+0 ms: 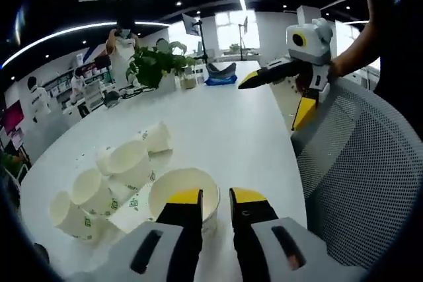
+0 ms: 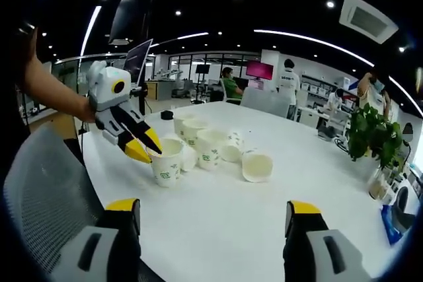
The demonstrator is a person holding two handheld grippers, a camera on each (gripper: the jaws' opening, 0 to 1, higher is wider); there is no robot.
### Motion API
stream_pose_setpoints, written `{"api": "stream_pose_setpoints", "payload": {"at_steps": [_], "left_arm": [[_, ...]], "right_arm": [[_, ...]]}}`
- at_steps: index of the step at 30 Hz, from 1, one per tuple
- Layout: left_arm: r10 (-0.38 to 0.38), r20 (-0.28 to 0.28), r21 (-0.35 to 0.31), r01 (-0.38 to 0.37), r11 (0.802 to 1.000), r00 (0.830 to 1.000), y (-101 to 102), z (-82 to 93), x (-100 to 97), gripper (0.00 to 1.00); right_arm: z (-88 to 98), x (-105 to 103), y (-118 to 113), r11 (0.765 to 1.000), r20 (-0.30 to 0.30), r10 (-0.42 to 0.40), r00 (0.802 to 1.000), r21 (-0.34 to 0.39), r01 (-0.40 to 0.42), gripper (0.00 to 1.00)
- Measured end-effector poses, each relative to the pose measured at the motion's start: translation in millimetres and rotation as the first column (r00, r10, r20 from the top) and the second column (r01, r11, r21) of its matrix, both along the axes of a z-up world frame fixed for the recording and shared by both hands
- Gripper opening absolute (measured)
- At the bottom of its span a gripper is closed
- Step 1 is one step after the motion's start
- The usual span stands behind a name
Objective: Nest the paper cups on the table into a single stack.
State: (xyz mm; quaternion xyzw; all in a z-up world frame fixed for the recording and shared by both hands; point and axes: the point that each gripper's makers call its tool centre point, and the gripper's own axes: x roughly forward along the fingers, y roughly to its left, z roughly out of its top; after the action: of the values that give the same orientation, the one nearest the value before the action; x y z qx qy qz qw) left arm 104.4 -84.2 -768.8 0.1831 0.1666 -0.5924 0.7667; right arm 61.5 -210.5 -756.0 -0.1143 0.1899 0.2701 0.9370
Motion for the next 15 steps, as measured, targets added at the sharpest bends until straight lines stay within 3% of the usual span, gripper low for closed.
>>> {"api": "stream_pose_setpoints", "payload": {"at_steps": [4,9,15], "left_arm": [[0.011,-0.001,-0.032,-0.011,0.999,1.0,2.0,13.1,0.8,0.15],[0.018,-0.032,-0.128,-0.022,0.992,0.999,-0.7,39.7,5.7,0.16],[0.035,-0.011,-0.136,-0.036,0.99,0.999,3.5,56.1,26.2,0.2]], "right_arm": [[0.5,0.1,-0.1,1.0,0.002,-0.001,1.0,0.0,0.001,0.92],[1.0,0.5,-0.8,1.0,0.005,-0.005,1.0,0.002,0.005,0.92],[1.9,1.1,-1.6,1.0,0.008,-0.009,1.0,0.007,0.009,0.92]]}}
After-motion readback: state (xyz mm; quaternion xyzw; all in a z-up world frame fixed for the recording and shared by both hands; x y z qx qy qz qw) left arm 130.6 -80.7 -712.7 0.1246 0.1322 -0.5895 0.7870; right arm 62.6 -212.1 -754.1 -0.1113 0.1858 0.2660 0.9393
